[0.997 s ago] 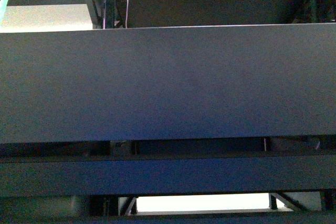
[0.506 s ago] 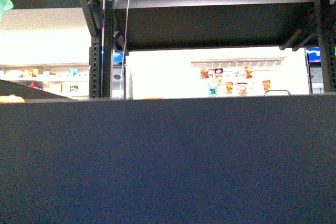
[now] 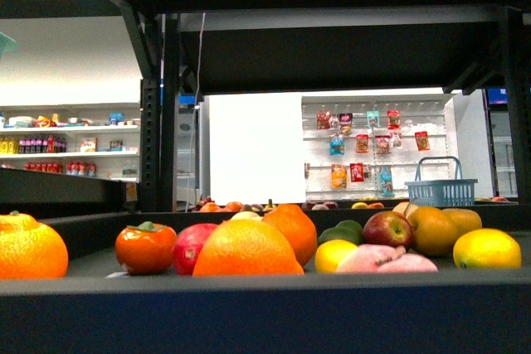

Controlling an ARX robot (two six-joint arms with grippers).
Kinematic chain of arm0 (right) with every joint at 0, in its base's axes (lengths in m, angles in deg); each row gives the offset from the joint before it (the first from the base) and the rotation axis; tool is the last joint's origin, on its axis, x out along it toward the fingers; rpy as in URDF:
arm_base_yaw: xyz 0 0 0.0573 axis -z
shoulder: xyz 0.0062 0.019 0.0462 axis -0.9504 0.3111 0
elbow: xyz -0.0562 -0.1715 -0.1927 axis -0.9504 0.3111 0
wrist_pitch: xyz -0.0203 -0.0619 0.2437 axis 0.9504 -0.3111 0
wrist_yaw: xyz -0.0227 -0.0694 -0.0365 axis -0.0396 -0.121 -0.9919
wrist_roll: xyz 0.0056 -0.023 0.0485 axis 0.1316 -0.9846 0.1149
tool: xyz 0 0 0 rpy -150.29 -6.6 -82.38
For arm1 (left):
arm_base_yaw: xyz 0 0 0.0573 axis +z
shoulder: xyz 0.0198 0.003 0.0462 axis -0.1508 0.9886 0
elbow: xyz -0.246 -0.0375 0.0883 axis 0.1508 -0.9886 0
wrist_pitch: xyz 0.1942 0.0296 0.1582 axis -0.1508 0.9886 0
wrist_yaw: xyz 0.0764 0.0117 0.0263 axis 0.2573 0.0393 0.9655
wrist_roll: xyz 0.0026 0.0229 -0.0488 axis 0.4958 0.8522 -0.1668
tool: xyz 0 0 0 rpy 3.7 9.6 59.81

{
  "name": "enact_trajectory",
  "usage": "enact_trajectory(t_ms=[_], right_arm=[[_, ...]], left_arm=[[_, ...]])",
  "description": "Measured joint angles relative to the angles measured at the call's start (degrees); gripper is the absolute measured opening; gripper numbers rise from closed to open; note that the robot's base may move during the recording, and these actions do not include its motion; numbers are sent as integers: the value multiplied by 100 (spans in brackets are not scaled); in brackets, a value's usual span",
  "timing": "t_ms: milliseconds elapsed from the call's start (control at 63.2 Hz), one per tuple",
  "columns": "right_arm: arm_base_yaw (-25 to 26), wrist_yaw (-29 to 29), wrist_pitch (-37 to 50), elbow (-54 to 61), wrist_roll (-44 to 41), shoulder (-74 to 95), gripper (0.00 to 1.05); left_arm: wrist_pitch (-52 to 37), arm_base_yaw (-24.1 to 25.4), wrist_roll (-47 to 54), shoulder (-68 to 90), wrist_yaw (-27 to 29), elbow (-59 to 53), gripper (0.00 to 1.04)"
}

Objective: Pick lemon from shelf

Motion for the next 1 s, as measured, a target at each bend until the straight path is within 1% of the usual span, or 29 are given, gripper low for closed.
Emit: enact_trajectory(t_ms=[997], right_arm=[[0, -4, 0, 0, 2, 2, 97]], left_arm=[[0, 0, 0, -2, 2, 0, 97]])
